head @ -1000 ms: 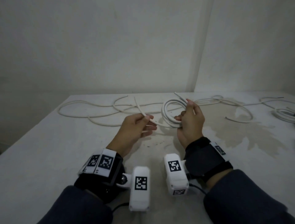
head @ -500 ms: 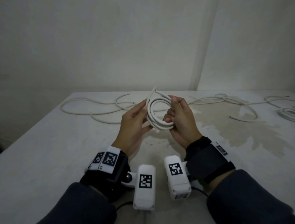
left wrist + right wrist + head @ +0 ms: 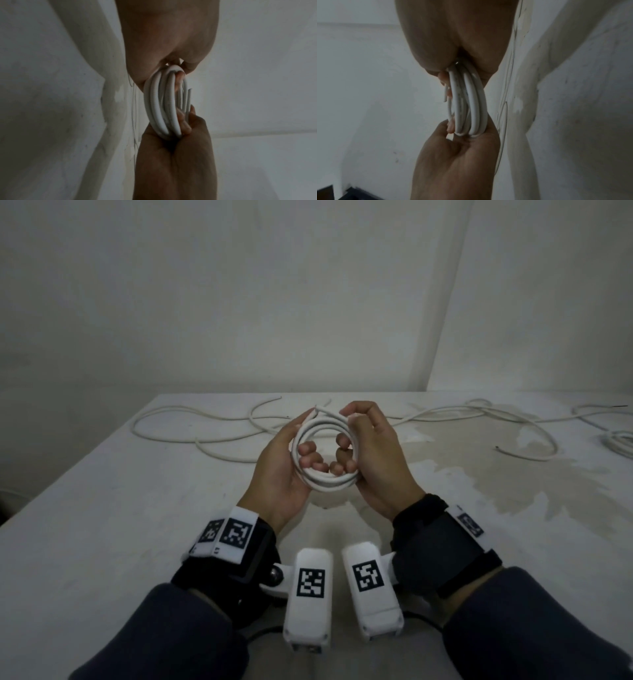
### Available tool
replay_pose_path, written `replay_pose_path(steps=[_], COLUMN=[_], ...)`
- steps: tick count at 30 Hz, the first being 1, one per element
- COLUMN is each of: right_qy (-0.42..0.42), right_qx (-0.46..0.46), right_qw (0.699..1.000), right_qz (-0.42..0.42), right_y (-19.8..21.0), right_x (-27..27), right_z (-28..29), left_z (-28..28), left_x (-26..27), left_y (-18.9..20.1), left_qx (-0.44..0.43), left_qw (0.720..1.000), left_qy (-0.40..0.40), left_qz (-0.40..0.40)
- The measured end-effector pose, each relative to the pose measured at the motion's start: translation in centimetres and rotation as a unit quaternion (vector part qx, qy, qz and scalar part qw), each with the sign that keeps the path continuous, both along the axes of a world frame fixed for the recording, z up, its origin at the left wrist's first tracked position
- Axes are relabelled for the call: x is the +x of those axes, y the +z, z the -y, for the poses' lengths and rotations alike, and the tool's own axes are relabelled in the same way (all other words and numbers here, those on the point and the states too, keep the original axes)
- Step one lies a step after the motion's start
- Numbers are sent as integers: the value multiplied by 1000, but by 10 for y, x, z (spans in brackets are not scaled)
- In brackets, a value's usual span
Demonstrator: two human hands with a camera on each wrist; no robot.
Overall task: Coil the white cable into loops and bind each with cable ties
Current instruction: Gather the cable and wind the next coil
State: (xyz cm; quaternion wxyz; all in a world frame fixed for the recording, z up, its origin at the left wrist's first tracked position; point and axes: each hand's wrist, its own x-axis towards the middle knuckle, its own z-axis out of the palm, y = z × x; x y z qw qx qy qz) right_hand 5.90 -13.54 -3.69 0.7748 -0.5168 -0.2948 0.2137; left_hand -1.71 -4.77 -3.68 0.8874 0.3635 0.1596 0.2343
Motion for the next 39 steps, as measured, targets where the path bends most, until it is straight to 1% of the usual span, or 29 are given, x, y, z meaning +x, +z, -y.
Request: replay_pose_path(steps=[2,5,8,13,16,18,21,25,28,31,33,37,39], right_qy=[-5,6,8,16,-6,-14,8,4,-10,-17,-7,11,21], right_qx=[-9,-12,-19,-39,-43,-36,-30,-32,-22,-13,-16,-25,-29], right_qw=[999,999,999,997,997,998,999,999,999,1000,1000,1000,999], right_qz=[33,46,42,66,57,45,8,32,28,21,17,5,-6], right_y=[-1,-2,-2,-3,-5,-7,-6,-5,-7,-8,-8,-8,-8], right_x=[-4,-6,-5,-6,-7,-9,-11,-12,-13,-15,-15,-12,-11], right_z=[-1,-1,1,2,0,-1,-1,-2,-2,-2,-2,-1,-1], left_z=[2,3,1,-7,-8,-8,-8,-6,-4,-5,-6,-8,-9], left_x=[1,1,0,-5,-6,-6,-9,-10,-6,-3,-3,-5,-5], left_y=[2,2,2,2,3,6,9,11,7,2,1,-1,-1], left_qx=[29,108,154,205,243,254,247,257,301,301,295,293,291], left_qw=[999,991,985,977,968,964,966,963,948,946,948,951,951], left_qy=[40,80,77,42,43,46,39,39,69,86,78,21,17], left_qz=[-3,-12,-22,-35,-48,-61,-69,-73,-78,-81,-86,-101,-102])
